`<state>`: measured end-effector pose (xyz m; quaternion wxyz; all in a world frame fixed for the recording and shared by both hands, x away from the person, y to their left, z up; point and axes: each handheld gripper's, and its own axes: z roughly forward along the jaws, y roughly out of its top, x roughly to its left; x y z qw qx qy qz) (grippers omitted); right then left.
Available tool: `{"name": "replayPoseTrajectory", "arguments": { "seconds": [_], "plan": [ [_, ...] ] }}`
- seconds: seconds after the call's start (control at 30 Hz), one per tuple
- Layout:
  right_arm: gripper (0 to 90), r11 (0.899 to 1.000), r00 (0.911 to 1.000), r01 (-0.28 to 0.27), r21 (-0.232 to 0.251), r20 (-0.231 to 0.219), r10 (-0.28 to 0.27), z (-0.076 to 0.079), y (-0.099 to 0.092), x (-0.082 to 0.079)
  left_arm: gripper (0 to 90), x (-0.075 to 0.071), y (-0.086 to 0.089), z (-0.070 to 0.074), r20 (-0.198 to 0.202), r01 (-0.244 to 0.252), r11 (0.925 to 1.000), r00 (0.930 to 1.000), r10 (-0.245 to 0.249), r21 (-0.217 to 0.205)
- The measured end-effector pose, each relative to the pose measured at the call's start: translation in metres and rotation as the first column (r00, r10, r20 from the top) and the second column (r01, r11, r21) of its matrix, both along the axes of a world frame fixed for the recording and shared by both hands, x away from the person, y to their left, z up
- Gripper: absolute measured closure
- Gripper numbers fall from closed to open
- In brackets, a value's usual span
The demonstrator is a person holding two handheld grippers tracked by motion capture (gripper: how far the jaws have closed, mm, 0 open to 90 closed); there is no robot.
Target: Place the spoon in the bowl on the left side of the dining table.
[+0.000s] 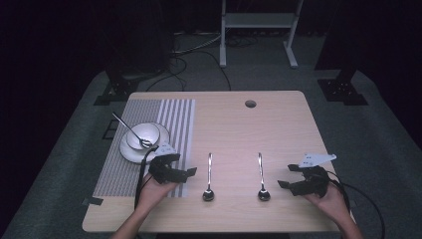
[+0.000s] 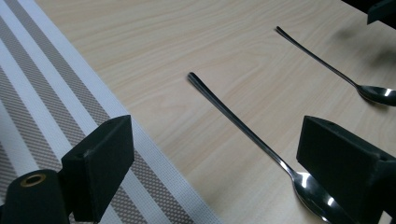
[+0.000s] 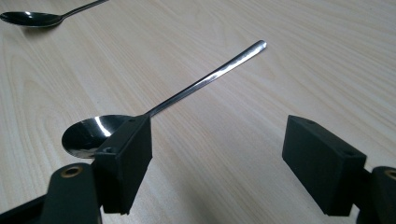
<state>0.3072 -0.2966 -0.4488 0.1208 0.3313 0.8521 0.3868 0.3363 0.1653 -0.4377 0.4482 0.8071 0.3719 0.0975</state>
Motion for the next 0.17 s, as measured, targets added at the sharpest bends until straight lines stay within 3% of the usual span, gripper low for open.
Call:
{"name": "replayPoseTrajectory", "arguments": {
  "seconds": [0.17],
  "plan": [
    [23.1,1.000,1.0000,0.000,0.002,0.002,0.000,-0.0007,0.0007,0.0001,10.2,-0.0028,-0.0025,-0.0024,-0.004,0.012,0.9999,0.9999,-0.012,0.002]
  ]
}}
